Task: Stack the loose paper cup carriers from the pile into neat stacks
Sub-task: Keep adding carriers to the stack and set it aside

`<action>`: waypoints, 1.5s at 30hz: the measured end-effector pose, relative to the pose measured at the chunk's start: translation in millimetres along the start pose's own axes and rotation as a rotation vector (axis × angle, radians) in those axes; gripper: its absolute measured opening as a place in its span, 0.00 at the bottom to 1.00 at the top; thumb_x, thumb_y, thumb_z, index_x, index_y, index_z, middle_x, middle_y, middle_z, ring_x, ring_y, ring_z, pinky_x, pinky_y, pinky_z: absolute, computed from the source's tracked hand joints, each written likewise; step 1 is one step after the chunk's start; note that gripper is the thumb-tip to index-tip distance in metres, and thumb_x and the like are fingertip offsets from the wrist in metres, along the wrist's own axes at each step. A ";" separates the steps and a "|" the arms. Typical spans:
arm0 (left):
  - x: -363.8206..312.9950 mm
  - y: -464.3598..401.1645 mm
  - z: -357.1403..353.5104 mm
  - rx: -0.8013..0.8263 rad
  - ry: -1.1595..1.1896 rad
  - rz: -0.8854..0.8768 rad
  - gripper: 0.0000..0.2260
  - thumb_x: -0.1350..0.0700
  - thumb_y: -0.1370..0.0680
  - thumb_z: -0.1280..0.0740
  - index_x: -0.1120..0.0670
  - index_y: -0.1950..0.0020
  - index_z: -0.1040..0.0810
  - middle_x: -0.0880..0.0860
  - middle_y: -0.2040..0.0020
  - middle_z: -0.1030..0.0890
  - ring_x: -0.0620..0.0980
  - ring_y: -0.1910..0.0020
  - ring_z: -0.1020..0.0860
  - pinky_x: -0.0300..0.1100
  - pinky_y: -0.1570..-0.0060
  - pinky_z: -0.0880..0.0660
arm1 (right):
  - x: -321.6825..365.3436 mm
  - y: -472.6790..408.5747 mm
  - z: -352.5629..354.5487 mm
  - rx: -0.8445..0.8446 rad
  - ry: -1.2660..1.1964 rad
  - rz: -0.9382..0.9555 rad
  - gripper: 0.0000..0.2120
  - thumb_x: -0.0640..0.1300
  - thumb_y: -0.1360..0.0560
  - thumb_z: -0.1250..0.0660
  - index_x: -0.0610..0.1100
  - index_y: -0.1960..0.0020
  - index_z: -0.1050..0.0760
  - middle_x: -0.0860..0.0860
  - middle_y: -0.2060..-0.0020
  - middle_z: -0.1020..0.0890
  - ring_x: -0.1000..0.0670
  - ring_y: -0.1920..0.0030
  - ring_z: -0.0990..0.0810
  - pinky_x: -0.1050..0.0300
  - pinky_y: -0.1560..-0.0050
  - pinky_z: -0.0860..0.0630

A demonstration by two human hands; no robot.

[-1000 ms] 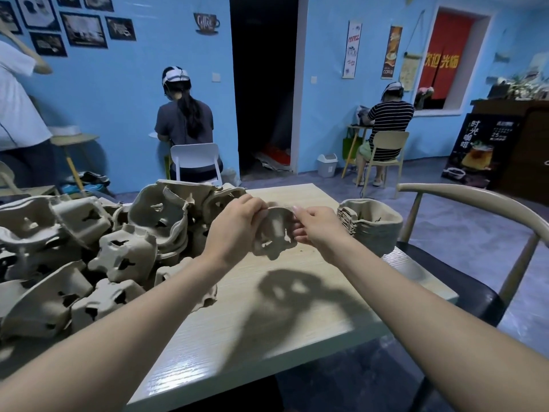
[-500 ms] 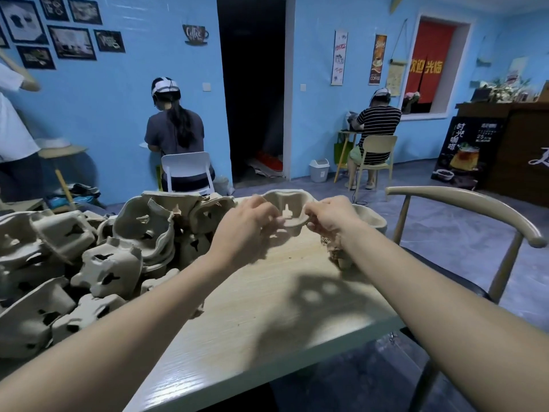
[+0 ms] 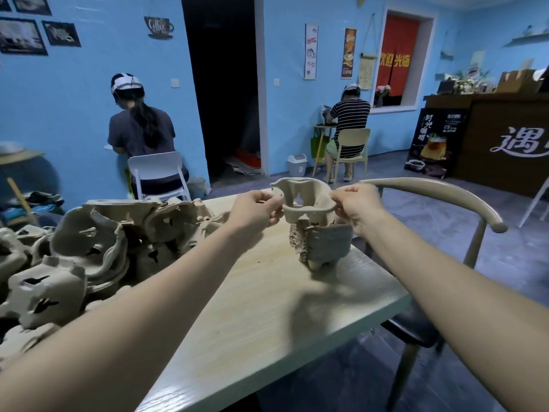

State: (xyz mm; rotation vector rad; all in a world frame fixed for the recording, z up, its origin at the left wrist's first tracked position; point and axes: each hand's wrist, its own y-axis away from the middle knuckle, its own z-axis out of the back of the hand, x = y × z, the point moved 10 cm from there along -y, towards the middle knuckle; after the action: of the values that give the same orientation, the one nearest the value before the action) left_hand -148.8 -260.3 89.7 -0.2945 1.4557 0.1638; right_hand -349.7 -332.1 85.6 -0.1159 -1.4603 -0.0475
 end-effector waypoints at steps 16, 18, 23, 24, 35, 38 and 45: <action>25.8 -20.0 -40.2 -0.127 -0.178 -0.009 0.10 0.57 0.26 0.30 0.52 0.67 0.23 0.49 0.67 0.23 0.46 0.66 0.27 0.39 0.60 0.30 | -16.9 -25.2 42.0 -0.174 0.262 0.160 0.09 0.37 0.23 0.38 0.39 0.51 0.18 0.46 0.50 0.17 0.46 0.51 0.21 0.53 0.51 0.24; 28.9 -19.9 -39.8 -0.137 -0.208 -0.005 0.11 0.57 0.26 0.29 0.52 0.68 0.25 0.48 0.69 0.25 0.45 0.70 0.30 0.38 0.65 0.33 | -18.5 -25.4 35.5 -0.133 0.315 0.191 0.11 0.37 0.23 0.40 0.34 0.53 0.20 0.40 0.53 0.17 0.42 0.51 0.20 0.48 0.51 0.24; 32.8 -19.6 -38.3 -0.188 -0.283 -0.005 0.12 0.57 0.27 0.28 0.51 0.69 0.28 0.46 0.68 0.25 0.47 0.66 0.28 0.39 0.60 0.33 | -23.7 -22.7 23.0 -0.037 0.415 0.276 0.11 0.37 0.22 0.42 0.31 0.54 0.24 0.35 0.60 0.22 0.41 0.60 0.26 0.52 0.60 0.30; 33.7 -20.1 -38.8 -0.192 -0.286 -0.007 0.11 0.58 0.27 0.28 0.51 0.67 0.28 0.47 0.67 0.25 0.48 0.64 0.27 0.39 0.60 0.32 | -25.2 -21.8 21.5 -0.024 0.438 0.285 0.12 0.38 0.22 0.43 0.32 0.52 0.24 0.34 0.56 0.21 0.40 0.59 0.26 0.51 0.59 0.29; 14.0 -16.5 -53.7 -0.131 -0.532 -0.197 0.12 0.60 0.22 0.35 0.55 0.38 0.24 0.52 0.38 0.25 0.50 0.40 0.26 0.35 0.45 0.36 | -20.5 -20.2 19.2 0.017 0.526 0.310 0.11 0.37 0.22 0.42 0.31 0.52 0.24 0.35 0.60 0.22 0.37 0.60 0.26 0.49 0.61 0.28; 11.5 -16.3 -51.6 -0.138 -0.541 -0.192 0.13 0.60 0.22 0.35 0.56 0.38 0.24 0.52 0.39 0.23 0.51 0.41 0.26 0.35 0.46 0.35 | -19.2 -21.1 18.1 0.005 0.538 0.296 0.10 0.36 0.23 0.42 0.31 0.53 0.25 0.34 0.60 0.24 0.40 0.62 0.29 0.53 0.63 0.34; 10.3 -10.1 -51.1 -0.077 -0.620 -0.228 0.12 0.57 0.20 0.37 0.55 0.38 0.24 0.53 0.36 0.24 0.52 0.38 0.28 0.41 0.43 0.33 | -20.6 -16.6 14.2 0.012 0.553 0.271 0.14 0.42 0.21 0.41 0.40 0.38 0.24 0.44 0.39 0.22 0.44 0.37 0.27 0.48 0.39 0.30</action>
State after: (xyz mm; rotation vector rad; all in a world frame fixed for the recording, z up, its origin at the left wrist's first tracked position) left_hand -193.4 -285.7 76.0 -0.4258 0.7968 0.1122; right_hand -367.7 -347.9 67.5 -0.2675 -0.8835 0.1416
